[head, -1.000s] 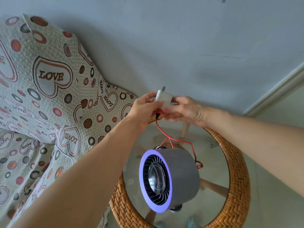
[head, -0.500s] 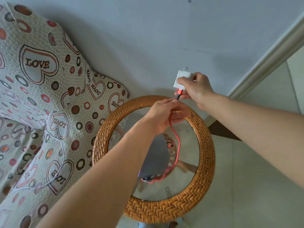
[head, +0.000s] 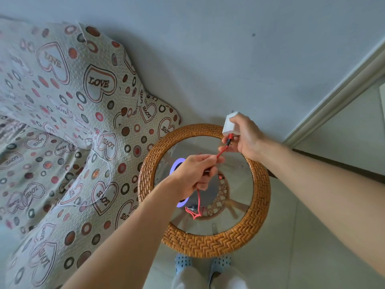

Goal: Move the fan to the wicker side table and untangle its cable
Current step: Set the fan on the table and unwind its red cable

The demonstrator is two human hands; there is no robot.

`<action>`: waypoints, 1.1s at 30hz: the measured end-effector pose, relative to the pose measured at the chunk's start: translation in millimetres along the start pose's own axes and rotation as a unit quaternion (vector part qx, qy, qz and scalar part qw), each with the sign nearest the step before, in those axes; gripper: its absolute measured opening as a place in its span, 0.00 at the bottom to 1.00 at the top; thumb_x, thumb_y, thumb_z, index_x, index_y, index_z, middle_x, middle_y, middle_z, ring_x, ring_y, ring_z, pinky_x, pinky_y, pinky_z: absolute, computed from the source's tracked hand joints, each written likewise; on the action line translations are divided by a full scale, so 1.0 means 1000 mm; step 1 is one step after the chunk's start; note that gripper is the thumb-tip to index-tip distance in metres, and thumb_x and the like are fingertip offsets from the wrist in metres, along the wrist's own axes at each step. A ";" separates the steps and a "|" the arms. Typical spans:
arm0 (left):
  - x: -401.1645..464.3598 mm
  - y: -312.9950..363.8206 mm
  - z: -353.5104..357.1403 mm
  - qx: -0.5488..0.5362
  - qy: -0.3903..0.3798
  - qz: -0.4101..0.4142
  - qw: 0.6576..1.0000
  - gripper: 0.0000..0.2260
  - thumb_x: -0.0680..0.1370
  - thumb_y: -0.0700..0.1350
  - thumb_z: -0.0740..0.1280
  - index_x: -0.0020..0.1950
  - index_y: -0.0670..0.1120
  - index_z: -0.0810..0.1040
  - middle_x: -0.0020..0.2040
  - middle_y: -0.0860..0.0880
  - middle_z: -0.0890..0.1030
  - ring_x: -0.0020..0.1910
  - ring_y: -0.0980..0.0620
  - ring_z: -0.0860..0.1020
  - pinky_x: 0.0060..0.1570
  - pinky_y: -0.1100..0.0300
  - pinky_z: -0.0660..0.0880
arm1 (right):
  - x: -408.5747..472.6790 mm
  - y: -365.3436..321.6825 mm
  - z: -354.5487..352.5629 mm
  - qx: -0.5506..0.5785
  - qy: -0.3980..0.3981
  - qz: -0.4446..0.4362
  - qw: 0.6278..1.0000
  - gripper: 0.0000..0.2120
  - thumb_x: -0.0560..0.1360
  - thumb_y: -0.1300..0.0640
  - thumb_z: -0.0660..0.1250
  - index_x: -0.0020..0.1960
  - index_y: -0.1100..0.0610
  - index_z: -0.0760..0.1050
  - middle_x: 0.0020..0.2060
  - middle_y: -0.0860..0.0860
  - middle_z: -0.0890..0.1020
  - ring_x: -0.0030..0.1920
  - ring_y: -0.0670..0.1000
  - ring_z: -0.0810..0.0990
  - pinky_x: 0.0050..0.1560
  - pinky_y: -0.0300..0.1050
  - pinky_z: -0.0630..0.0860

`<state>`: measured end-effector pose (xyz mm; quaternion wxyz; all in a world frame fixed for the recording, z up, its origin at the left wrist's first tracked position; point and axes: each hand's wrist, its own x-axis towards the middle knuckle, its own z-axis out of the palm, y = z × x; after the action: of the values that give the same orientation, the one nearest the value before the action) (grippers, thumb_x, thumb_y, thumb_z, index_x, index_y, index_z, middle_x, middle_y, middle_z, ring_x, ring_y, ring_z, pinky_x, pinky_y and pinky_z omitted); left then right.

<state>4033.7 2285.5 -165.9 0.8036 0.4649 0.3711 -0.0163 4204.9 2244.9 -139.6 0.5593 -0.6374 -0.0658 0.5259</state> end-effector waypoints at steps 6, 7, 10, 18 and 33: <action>-0.051 0.004 -0.046 0.058 0.030 0.028 0.997 0.11 0.83 0.45 0.61 0.54 0.41 0.81 0.28 0.51 0.68 0.24 0.55 0.60 0.24 0.64 0.58 | -0.022 -0.012 0.027 0.022 -0.011 -0.032 0.999 0.09 0.80 0.55 0.61 0.58 0.58 0.67 0.39 0.57 0.71 0.33 0.52 0.72 0.33 0.48 0.75; -0.058 0.006 -0.056 0.069 0.044 0.037 0.996 0.11 0.82 0.45 0.62 0.54 0.41 0.81 0.28 0.51 0.68 0.24 0.55 0.61 0.25 0.63 0.59 | -0.024 -0.015 0.032 0.019 -0.008 -0.047 0.999 0.11 0.80 0.56 0.63 0.58 0.60 0.68 0.40 0.57 0.71 0.33 0.52 0.72 0.34 0.49 0.76; -0.075 0.016 -0.084 0.096 0.068 0.072 0.990 0.10 0.81 0.45 0.62 0.50 0.42 0.81 0.28 0.52 0.68 0.26 0.55 0.65 0.28 0.63 0.66 | -0.030 -0.024 0.045 0.022 0.013 -0.080 0.996 0.14 0.77 0.58 0.68 0.58 0.64 0.69 0.40 0.55 0.71 0.34 0.51 0.74 0.33 0.49 0.79; -0.080 0.045 -0.133 0.293 0.288 0.125 0.903 0.08 0.79 0.48 0.68 0.41 0.48 0.83 0.29 0.54 0.78 0.23 0.60 0.71 0.29 0.66 0.69 | -0.037 -0.050 0.060 0.017 0.086 -0.172 0.981 0.08 0.73 0.60 0.73 0.44 0.60 0.73 0.34 0.55 0.72 0.33 0.52 0.75 0.43 0.59 0.82; -0.026 0.132 -0.094 0.241 0.308 0.222 0.893 0.06 0.78 0.48 0.69 0.42 0.51 0.84 0.35 0.51 0.83 0.34 0.54 0.77 0.37 0.59 0.76 | -0.057 -0.084 0.030 -0.152 0.133 -0.278 0.939 0.31 0.67 0.53 0.79 0.59 0.58 0.62 0.46 0.62 0.76 0.27 0.53 0.78 0.30 0.53 0.82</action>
<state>4009.3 2423.2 -79.7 0.4947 0.6965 0.4721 0.2173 4199.7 2256.9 -34.3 0.5833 -0.7352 -0.2442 0.2441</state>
